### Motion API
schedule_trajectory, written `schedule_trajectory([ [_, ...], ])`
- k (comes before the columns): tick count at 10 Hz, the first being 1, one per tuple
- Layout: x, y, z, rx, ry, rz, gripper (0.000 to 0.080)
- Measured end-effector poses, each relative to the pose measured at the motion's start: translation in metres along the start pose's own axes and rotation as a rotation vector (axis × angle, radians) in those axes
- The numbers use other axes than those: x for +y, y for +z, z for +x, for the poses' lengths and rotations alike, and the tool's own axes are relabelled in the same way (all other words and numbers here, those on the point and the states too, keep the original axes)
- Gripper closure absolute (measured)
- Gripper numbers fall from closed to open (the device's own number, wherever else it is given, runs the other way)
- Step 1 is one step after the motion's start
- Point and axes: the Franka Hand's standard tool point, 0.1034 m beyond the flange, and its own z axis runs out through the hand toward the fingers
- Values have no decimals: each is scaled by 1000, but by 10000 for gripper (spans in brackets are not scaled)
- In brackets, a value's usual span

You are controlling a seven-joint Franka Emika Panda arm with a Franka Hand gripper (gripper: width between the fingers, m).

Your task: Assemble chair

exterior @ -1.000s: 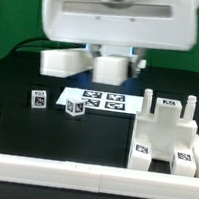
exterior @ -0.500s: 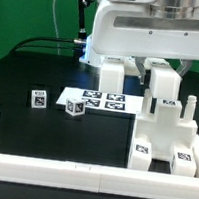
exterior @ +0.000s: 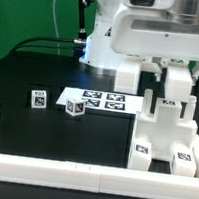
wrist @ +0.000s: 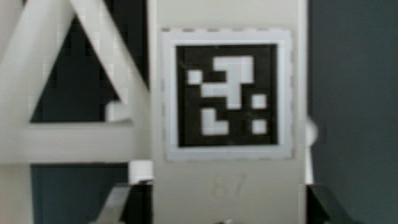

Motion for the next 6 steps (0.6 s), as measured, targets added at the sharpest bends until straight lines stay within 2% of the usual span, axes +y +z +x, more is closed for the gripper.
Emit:
schedule_trajectory([
  [1,-12,5,-6,13,-20,-9,515],
  [3,-5,5,-2,12,-13,-8,515],
  [5,-18,12,-2,62,-53,-18,515],
  [6,-20,17,-6,71,-59,-19,515],
])
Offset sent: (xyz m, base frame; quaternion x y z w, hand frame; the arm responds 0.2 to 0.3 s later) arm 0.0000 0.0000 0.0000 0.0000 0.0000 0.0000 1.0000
